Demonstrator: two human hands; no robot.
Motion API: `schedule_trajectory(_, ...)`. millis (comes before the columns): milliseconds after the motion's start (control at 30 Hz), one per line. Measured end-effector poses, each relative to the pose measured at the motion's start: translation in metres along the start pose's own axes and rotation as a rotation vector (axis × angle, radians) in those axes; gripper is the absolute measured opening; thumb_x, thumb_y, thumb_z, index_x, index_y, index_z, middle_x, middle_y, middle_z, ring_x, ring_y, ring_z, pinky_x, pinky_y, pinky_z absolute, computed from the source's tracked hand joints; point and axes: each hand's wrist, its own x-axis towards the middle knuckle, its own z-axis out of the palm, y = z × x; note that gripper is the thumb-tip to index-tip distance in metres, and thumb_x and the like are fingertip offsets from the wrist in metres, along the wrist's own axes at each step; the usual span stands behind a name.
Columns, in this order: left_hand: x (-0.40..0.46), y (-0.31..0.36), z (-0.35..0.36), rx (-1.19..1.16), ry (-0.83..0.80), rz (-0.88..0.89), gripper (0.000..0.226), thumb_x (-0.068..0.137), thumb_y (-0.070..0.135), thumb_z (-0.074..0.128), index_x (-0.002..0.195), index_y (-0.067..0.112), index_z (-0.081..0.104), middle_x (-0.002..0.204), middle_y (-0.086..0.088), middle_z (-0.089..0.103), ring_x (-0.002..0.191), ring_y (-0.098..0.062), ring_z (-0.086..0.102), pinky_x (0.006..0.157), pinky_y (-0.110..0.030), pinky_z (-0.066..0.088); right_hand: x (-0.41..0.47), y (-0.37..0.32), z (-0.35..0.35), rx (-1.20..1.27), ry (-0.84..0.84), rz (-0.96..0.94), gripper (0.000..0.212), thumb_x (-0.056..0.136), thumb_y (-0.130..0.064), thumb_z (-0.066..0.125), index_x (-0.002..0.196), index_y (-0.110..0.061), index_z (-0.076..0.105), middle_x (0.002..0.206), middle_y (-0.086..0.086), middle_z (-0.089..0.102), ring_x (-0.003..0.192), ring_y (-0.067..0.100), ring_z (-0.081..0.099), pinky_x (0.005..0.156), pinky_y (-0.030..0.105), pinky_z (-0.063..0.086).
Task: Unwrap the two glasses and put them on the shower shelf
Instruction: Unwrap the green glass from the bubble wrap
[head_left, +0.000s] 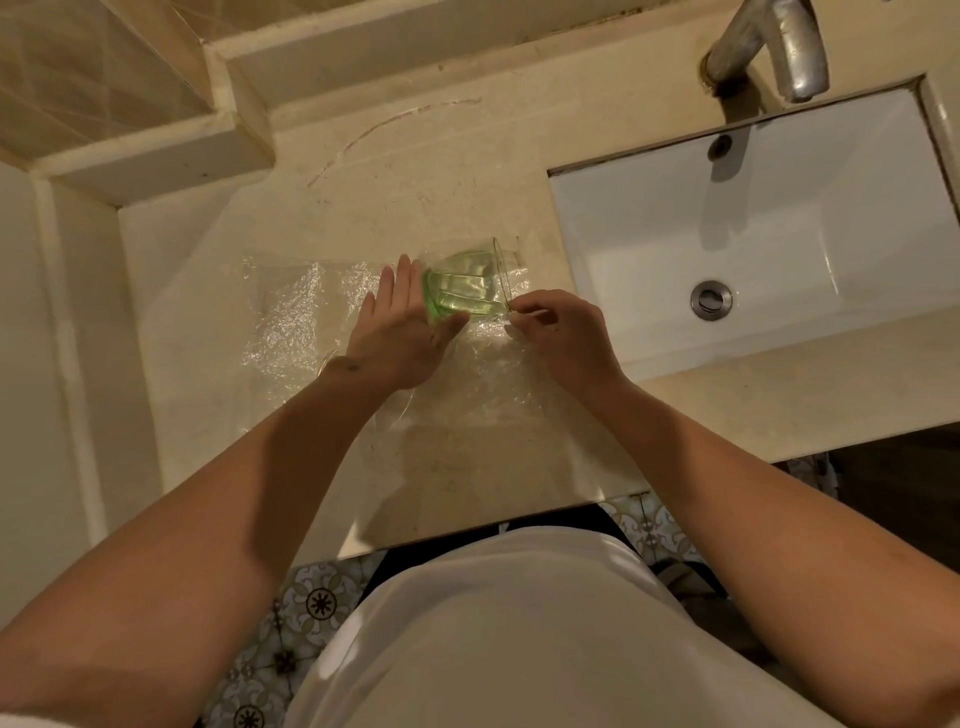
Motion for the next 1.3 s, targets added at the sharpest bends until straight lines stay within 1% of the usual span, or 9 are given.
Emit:
schedule_trajectory(233, 0.000, 0.000, 0.000, 0.012, 0.006, 0.006, 0.095, 0.097, 0.069, 0.030, 0.161, 0.005, 0.003, 0.169, -0.016, 0.006, 0.156, -0.035, 0.007, 0.124, -0.054, 0.017, 0.004, -0.004, 0.000, -0.011, 0.003, -0.028, 0.011, 0.086, -0.016, 0.077, 0.097, -0.016, 0.081, 0.095, -0.003, 0.076, 0.083, 0.012, 0.071, 0.083, 0.034, 0.058)
schedule_trajectory(467, -0.002, -0.001, -0.001, 0.022, 0.014, -0.001, 0.096, 0.095, 0.073, 0.028, 0.161, 0.007, 0.006, 0.169, -0.017, 0.009, 0.155, -0.036, 0.009, 0.123, -0.054, 0.020, 0.007, -0.003, -0.002, -0.064, -0.002, -0.109, 0.008, 0.088, -0.016, 0.075, 0.094, -0.014, 0.081, 0.091, -0.004, 0.077, 0.083, 0.014, 0.070, 0.082, 0.039, 0.058)
schedule_trajectory(533, -0.002, -0.002, -0.002, 0.027, 0.022, -0.004, 0.097, 0.095, 0.073, 0.029, 0.161, 0.006, 0.008, 0.168, -0.018, 0.011, 0.155, -0.038, 0.012, 0.122, -0.055, 0.023, 0.006, -0.003, -0.004, -0.057, 0.004, -0.143, 0.007, 0.091, -0.015, 0.074, 0.094, -0.013, 0.079, 0.090, -0.004, 0.077, 0.080, 0.012, 0.071, 0.079, 0.035, 0.058)
schedule_trajectory(633, -0.002, -0.002, -0.002, 0.028, 0.022, -0.014, 0.097, 0.095, 0.073, 0.030, 0.161, 0.004, 0.009, 0.168, -0.019, 0.010, 0.154, -0.038, 0.012, 0.122, -0.055, 0.024, 0.003, -0.002, -0.010, -0.009, -0.016, -0.127, 0.007, 0.096, -0.015, 0.068, 0.093, -0.016, 0.074, 0.083, -0.005, 0.075, 0.070, 0.004, 0.070, 0.070, 0.023, 0.054)
schedule_trajectory(800, -0.003, 0.000, -0.003, 0.052, 0.035, -0.006, 0.092, 0.097, 0.069, 0.028, 0.160, 0.003, 0.012, 0.166, -0.021, 0.016, 0.152, -0.040, 0.019, 0.119, -0.054, 0.028, -0.001, -0.004, -0.020, 0.002, -0.061, -0.072, 0.012, 0.102, -0.019, 0.056, 0.094, -0.016, 0.064, 0.075, -0.004, 0.072, 0.072, 0.005, 0.071, 0.069, 0.028, 0.054)
schedule_trajectory(867, -0.004, 0.000, -0.002, 0.070, 0.055, -0.003, 0.090, 0.098, 0.067, 0.029, 0.159, 0.003, 0.015, 0.166, -0.021, 0.018, 0.151, -0.040, 0.021, 0.118, -0.053, 0.030, 0.002, -0.009, -0.026, 0.000, -0.054, -0.024, 0.014, 0.102, -0.021, 0.053, 0.094, -0.020, 0.065, 0.076, -0.006, 0.071, 0.073, 0.001, 0.070, 0.064, 0.018, 0.050)
schedule_trajectory(933, -0.005, -0.001, -0.001, 0.070, 0.072, -0.012, 0.088, 0.099, 0.066, 0.031, 0.159, 0.002, 0.017, 0.165, -0.021, 0.019, 0.151, -0.039, 0.022, 0.118, -0.052, 0.030, 0.007, -0.014, -0.034, -0.081, -0.033, -0.064, 0.014, 0.102, -0.020, 0.053, 0.094, -0.022, 0.065, 0.076, -0.011, 0.071, 0.072, -0.003, 0.068, 0.064, 0.010, 0.046)
schedule_trajectory(1067, -0.004, -0.002, 0.001, 0.055, 0.099, -0.028, 0.086, 0.099, 0.063, 0.036, 0.159, 0.002, 0.020, 0.164, -0.022, 0.022, 0.150, -0.041, 0.024, 0.118, -0.052, 0.030, 0.021, -0.022, -0.048, -0.238, -0.035, -0.154, 0.013, 0.102, -0.018, 0.055, 0.101, -0.014, 0.068, 0.082, -0.003, 0.073, 0.078, 0.016, 0.069, 0.074, 0.032, 0.053)
schedule_trajectory(1300, 0.000, -0.006, 0.005, -0.059, 0.138, -0.052, 0.083, 0.098, 0.062, 0.043, 0.157, 0.005, 0.028, 0.161, -0.023, 0.029, 0.147, -0.043, 0.028, 0.116, -0.054, 0.033, 0.048, -0.031, -0.065, -0.492, 0.030, -0.270, 0.014, 0.101, -0.013, 0.054, 0.105, -0.009, 0.067, 0.089, 0.008, 0.073, 0.080, 0.029, 0.066, 0.068, 0.034, 0.047)
